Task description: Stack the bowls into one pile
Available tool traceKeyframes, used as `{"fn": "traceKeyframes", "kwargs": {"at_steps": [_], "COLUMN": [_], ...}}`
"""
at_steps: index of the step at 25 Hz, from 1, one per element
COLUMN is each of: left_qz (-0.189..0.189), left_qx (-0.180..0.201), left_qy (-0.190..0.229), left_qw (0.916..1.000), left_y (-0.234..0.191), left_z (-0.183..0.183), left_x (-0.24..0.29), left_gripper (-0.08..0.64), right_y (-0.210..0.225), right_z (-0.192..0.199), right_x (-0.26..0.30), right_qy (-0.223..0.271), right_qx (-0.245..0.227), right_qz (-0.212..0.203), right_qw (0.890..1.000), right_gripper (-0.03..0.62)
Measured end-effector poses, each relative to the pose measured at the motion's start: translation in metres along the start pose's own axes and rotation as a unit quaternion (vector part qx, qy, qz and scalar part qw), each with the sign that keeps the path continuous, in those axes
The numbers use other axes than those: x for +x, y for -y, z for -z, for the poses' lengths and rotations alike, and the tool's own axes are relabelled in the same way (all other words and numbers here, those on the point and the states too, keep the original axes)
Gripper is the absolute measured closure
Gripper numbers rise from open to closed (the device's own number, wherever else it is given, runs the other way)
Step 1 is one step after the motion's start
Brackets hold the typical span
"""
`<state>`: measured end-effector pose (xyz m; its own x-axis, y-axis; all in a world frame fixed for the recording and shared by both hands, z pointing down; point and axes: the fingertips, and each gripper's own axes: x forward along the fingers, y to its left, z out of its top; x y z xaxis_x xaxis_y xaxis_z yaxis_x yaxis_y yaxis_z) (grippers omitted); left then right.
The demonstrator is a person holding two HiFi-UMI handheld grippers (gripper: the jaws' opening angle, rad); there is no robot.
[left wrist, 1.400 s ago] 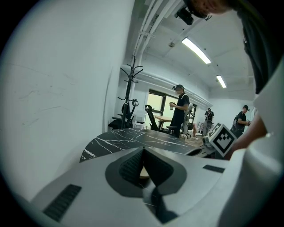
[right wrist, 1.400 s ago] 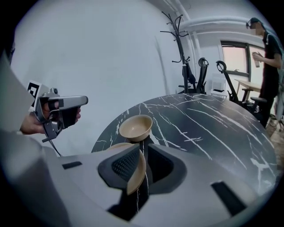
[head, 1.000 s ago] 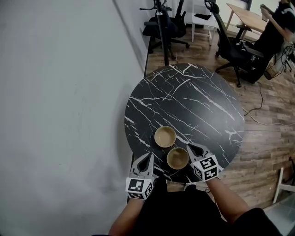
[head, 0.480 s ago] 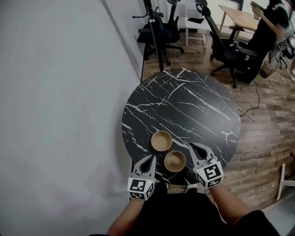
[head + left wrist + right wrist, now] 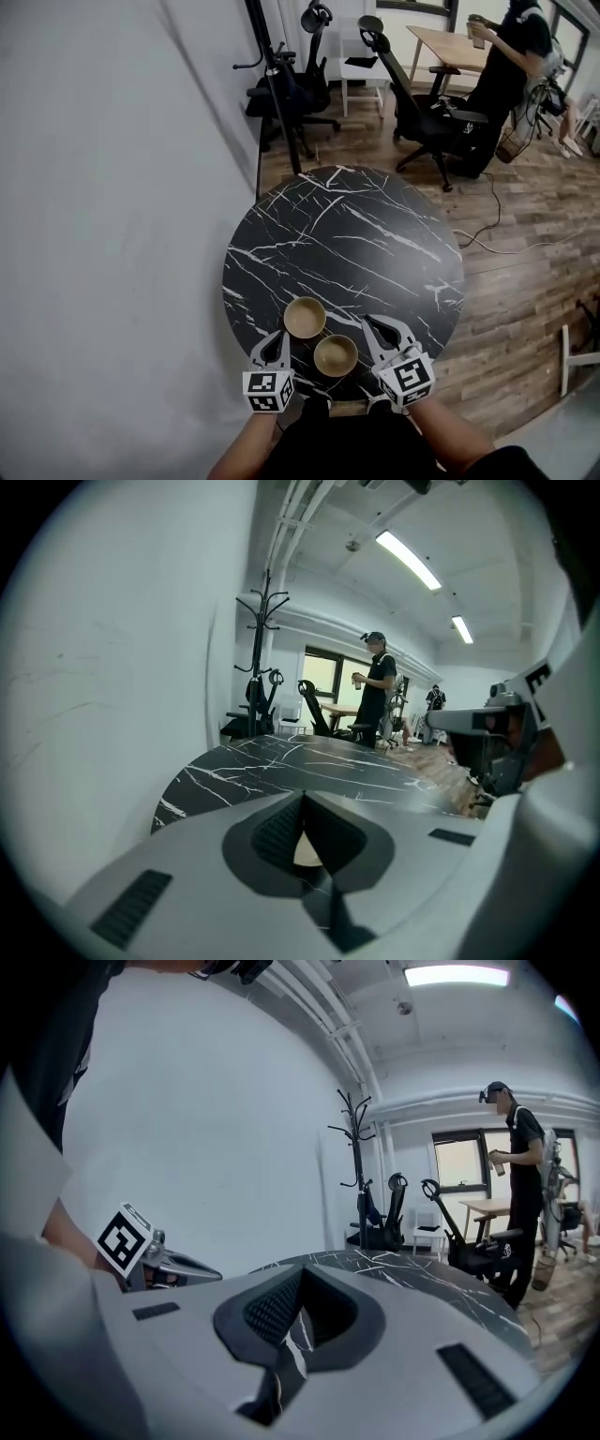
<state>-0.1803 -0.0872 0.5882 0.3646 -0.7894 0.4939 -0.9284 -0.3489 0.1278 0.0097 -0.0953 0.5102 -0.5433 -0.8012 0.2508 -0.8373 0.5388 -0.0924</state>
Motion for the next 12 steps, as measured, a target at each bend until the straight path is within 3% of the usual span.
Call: {"fn": "traceKeyframes", "kwargs": {"at_steps": [4,9,12], "left_qz": [0.010,0.006,0.021], "left_qx": [0.007,0.014,0.012], "left_qy": [-0.030,-0.087,-0.119], "left_qw": [0.9995,0.9961,0.9926], "left_y": [-0.012,-0.032,-0.037], "left_z": [0.009,0.025,0.038], "left_x": [0.019,0.038,0.049], "left_gripper": [0.544,0.481,0.365], "right_y": [0.007,0.004,-0.005], "right_z": [0.002,0.000,0.003], "right_x": [-0.003,0.000,0.003], "right_qy": [0.001,0.006,0.002], "right_qx": [0.006,0.006,0.002], "right_qz": [0.019,0.034,0.036], "right_qw": [1.000,0.999,0.999], "right_gripper": [0.583,0.583,0.583]}}
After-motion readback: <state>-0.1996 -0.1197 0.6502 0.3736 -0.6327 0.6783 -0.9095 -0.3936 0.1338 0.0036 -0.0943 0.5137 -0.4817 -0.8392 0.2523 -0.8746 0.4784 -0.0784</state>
